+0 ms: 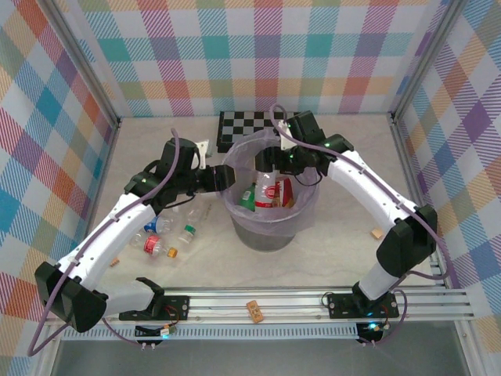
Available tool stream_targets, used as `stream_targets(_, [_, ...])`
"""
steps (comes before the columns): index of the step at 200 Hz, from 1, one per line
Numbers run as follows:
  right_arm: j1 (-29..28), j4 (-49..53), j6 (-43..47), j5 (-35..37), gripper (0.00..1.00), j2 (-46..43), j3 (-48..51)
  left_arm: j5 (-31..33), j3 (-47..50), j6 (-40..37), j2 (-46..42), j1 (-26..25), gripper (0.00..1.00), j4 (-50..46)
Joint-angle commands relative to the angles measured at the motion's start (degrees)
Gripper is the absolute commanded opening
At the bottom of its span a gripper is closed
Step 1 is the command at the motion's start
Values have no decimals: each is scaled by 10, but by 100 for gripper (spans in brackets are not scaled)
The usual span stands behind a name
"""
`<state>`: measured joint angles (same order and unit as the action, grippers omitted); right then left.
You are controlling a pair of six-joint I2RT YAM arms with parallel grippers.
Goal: Put the plastic bottles in the bin
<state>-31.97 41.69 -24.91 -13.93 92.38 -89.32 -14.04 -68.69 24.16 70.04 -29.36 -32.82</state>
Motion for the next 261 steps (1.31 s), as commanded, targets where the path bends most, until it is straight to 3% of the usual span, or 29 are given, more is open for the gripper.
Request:
stream_targets(1, [-3, 60, 19, 33, 75, -36, -34, -9, -3, -4, 5, -8, 64, 11])
stream_targets(23, [-3, 97, 37, 58, 72, -50, -51, -7, -1, -3, 7, -9, 63, 16])
stream_targets(56, [-23, 108, 48, 42, 57, -28, -64, -10, -3, 1, 20, -16, 62, 24])
stream_targets(121, [-72, 39, 12, 25, 42, 36, -18, -6, -1, 8, 13, -27, 60, 26])
stream_targets(159, [-75, 1, -6, 15, 41, 33, 17, -7, 0, 10, 13, -28, 60, 28])
stream_targets(206, [-70, 42, 21, 44, 42, -13, -35, -12, -2, 14, 22, -31, 59, 39])
stream_targets(261, [-12, 97, 49, 30, 47, -98, -70, -17, -41, 6, 62, -55, 59, 39])
